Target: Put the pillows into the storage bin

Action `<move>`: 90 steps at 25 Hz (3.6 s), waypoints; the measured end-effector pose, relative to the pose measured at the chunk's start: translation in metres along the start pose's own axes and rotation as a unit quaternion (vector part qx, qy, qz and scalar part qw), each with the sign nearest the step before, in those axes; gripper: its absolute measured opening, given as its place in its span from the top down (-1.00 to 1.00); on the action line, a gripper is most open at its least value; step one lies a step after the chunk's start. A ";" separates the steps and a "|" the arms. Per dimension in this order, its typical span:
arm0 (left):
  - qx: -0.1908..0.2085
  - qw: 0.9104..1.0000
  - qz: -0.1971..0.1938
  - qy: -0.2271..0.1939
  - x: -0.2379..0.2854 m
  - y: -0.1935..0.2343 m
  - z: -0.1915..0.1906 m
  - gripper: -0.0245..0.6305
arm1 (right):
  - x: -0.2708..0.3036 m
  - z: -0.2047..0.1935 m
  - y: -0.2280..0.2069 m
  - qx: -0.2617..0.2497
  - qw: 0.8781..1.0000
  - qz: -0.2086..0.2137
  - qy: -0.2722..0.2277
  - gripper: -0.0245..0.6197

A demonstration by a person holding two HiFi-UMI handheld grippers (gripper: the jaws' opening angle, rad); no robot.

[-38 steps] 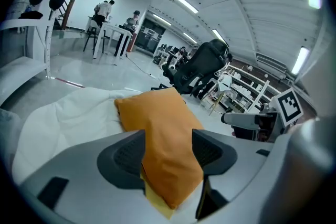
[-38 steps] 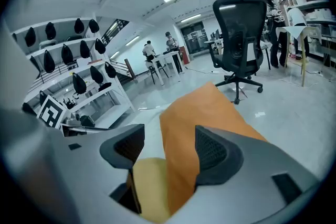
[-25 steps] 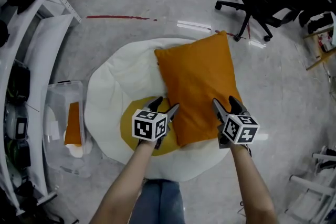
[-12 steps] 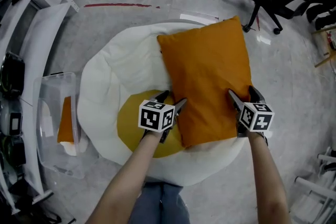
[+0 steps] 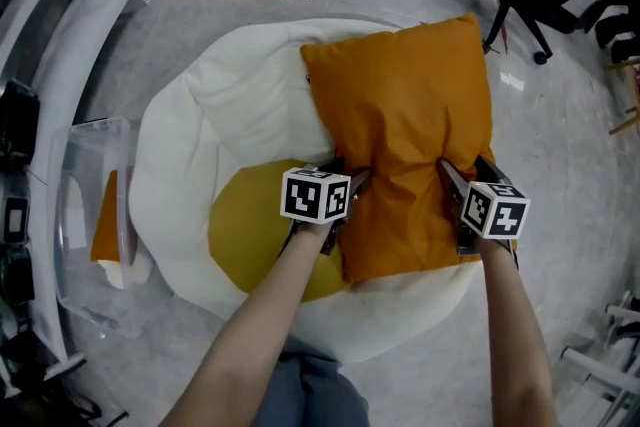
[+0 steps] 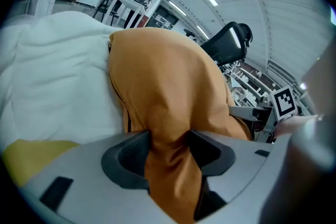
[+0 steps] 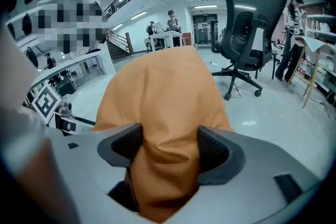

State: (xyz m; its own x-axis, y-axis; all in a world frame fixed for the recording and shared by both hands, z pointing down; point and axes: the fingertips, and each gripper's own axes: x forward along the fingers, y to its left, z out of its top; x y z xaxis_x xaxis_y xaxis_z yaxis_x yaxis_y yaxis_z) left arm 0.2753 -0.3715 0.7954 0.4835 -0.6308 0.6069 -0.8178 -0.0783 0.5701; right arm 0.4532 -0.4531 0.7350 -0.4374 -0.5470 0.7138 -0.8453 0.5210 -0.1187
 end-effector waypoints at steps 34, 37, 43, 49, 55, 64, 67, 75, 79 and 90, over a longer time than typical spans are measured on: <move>-0.104 0.963 0.218 -0.115 -0.500 0.109 0.016 0.71 | -0.132 0.093 0.447 0.026 0.979 0.204 -0.010 0.90; -0.119 0.956 0.237 -0.124 -0.551 0.146 -0.003 0.71 | -0.128 0.085 0.511 0.018 0.975 0.222 -0.005 0.90; -0.132 0.948 0.263 -0.118 -0.638 0.228 -0.040 0.71 | -0.107 0.053 0.632 0.028 0.971 0.235 0.015 0.90; -0.140 0.945 0.280 -0.096 -0.716 0.324 -0.076 0.72 | -0.076 0.015 0.751 0.051 0.969 0.239 0.040 0.90; -0.131 0.944 0.295 -0.064 -0.769 0.416 -0.093 0.72 | -0.039 -0.012 0.847 0.086 0.967 0.235 0.056 0.90; -0.095 0.948 0.303 -0.031 -0.782 0.514 -0.114 0.72 | 0.004 -0.054 0.911 0.151 0.966 0.199 0.064 0.89; -0.088 0.947 0.309 -0.022 -0.771 0.532 -0.132 0.72 | 0.017 -0.078 0.913 0.140 0.969 0.189 0.075 0.86; -0.090 0.934 0.345 -0.015 -0.742 0.568 -0.184 0.71 | 0.039 -0.118 0.923 0.064 0.971 0.212 0.087 0.67; -0.079 0.923 0.378 -0.002 -0.745 0.580 -0.193 0.60 | 0.038 -0.122 0.937 0.061 0.966 0.234 0.090 0.24; -0.096 0.916 0.379 -0.089 -0.760 0.541 -0.167 0.23 | 0.014 -0.101 0.936 0.058 0.961 0.262 0.066 -0.14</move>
State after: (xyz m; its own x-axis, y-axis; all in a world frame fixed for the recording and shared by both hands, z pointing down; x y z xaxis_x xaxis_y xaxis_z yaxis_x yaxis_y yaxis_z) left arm -0.4820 0.1944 0.7352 -0.2723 -0.5646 0.7791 -0.8195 0.5605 0.1198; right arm -0.3128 0.0927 0.7038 -0.7759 -0.1368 0.6159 -0.5516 0.6211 -0.5568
